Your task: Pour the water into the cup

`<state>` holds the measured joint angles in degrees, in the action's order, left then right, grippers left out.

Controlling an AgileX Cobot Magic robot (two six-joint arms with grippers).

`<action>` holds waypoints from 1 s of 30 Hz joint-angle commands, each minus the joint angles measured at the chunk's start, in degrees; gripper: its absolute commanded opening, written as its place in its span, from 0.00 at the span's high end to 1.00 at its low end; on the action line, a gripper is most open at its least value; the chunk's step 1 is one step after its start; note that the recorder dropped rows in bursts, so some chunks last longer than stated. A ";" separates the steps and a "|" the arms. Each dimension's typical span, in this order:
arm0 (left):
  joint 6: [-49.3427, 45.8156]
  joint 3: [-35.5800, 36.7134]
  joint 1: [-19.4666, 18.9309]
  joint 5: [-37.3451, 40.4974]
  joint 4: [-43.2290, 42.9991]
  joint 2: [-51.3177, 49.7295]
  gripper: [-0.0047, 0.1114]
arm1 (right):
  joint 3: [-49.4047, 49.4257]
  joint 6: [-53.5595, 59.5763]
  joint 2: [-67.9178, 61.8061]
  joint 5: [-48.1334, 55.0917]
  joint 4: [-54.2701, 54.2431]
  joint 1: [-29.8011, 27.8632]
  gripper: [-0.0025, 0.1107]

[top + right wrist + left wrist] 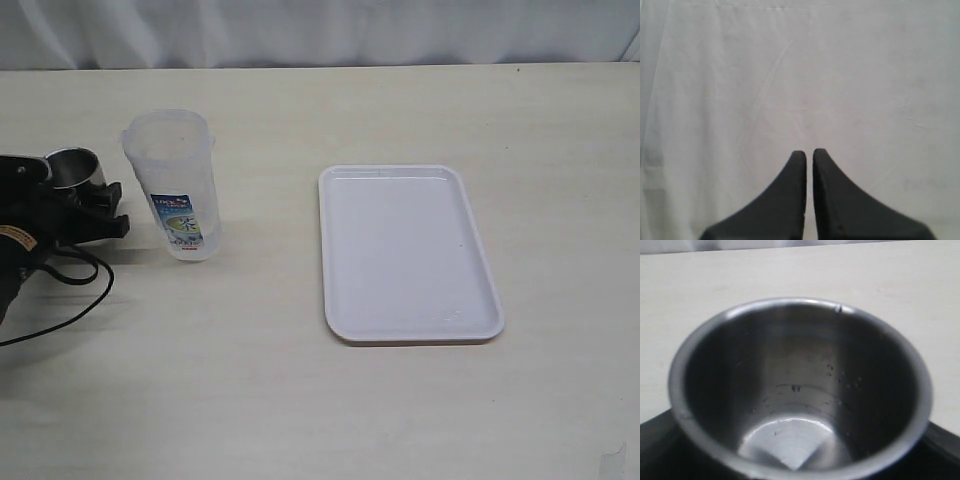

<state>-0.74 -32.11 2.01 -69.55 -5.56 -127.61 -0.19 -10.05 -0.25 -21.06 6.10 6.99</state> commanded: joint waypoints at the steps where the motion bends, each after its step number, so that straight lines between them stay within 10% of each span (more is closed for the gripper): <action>1: 4.24 -0.18 -0.27 -0.41 -0.43 0.12 0.96 | 0.19 -1.18 0.25 -2.60 2.84 -0.23 0.76; 6: 4.24 -0.18 -0.27 -0.41 -0.43 0.12 0.96 | 0.19 -5.93 -2.69 -8.00 8.00 -0.23 0.23; 9: 4.24 -0.18 -0.27 -0.41 -0.43 0.12 0.96 | 0.19 -6.75 -6.97 -11.82 8.34 -0.23 0.09; 30: 4.24 -0.18 -0.27 -0.41 -0.43 0.12 0.96 | -17.43 -21.59 -66.37 -41.91 46.73 -0.23 0.07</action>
<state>2.96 -32.11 2.01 -69.55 -5.69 -127.61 -15.11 -32.69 -59.43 -58.01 49.93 6.99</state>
